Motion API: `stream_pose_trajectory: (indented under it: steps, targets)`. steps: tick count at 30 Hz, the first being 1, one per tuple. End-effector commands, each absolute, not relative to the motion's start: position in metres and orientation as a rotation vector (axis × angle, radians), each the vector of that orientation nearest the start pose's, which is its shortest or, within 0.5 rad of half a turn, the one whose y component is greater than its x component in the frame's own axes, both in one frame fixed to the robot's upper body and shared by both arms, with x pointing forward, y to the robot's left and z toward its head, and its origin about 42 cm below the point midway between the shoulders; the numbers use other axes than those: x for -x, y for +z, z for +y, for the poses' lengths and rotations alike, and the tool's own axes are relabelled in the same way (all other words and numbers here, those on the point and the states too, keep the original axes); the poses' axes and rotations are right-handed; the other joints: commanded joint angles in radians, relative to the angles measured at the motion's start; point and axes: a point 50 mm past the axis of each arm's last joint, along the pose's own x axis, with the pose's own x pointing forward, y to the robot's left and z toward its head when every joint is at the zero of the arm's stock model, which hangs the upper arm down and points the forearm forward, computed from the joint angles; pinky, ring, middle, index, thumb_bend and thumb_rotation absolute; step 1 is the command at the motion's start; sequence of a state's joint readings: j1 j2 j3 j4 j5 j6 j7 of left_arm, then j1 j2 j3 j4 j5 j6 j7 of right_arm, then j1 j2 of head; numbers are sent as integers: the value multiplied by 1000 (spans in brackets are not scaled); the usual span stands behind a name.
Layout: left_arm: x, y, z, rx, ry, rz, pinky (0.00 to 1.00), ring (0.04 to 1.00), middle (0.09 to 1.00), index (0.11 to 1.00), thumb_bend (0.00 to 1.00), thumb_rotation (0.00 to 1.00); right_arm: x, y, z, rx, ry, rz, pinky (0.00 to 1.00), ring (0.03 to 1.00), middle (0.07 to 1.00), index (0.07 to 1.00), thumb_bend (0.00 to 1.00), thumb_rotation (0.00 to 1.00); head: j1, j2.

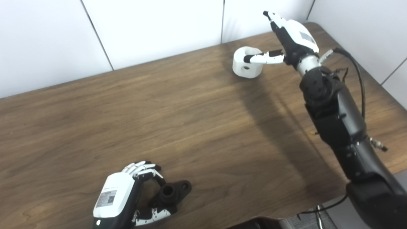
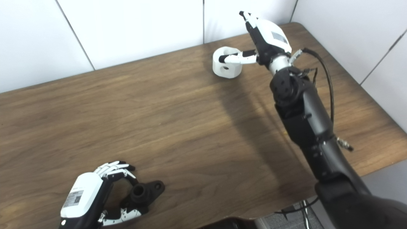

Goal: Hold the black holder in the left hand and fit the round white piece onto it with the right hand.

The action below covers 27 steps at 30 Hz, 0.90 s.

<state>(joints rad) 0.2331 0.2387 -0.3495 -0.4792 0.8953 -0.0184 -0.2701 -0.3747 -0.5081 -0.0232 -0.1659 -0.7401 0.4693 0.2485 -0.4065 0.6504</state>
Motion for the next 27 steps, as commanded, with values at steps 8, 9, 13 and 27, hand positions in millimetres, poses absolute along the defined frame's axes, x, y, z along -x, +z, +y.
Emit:
stream_pose_trajectory:
  steps: [8, 9, 13, 27]
  targets:
    - [-179, 143, 180, -1060, -508, -192, 852, 838, 755, 487, 517, 44, -403, 307, -370, 1239, -269, 36, 966, 1000, 1000, 957, 771, 469, 7, -6]
    - [-179, 144, 180, -1061, -507, -193, 850, 837, 754, 487, 517, 44, -404, 308, -370, 1246, -264, 43, 965, 1000, 1000, 948, 787, 462, 8, -5]
    - [-179, 145, 179, -1061, -503, -193, 849, 836, 753, 487, 517, 44, -410, 308, -370, 1269, -236, 70, 954, 1000, 1000, 927, 831, 440, 14, -4]
    - [-180, 145, 174, -1066, -496, -193, 854, 837, 755, 487, 517, 44, -423, 305, -357, 1294, -162, 136, 956, 1000, 990, 904, 899, 434, 27, -7]
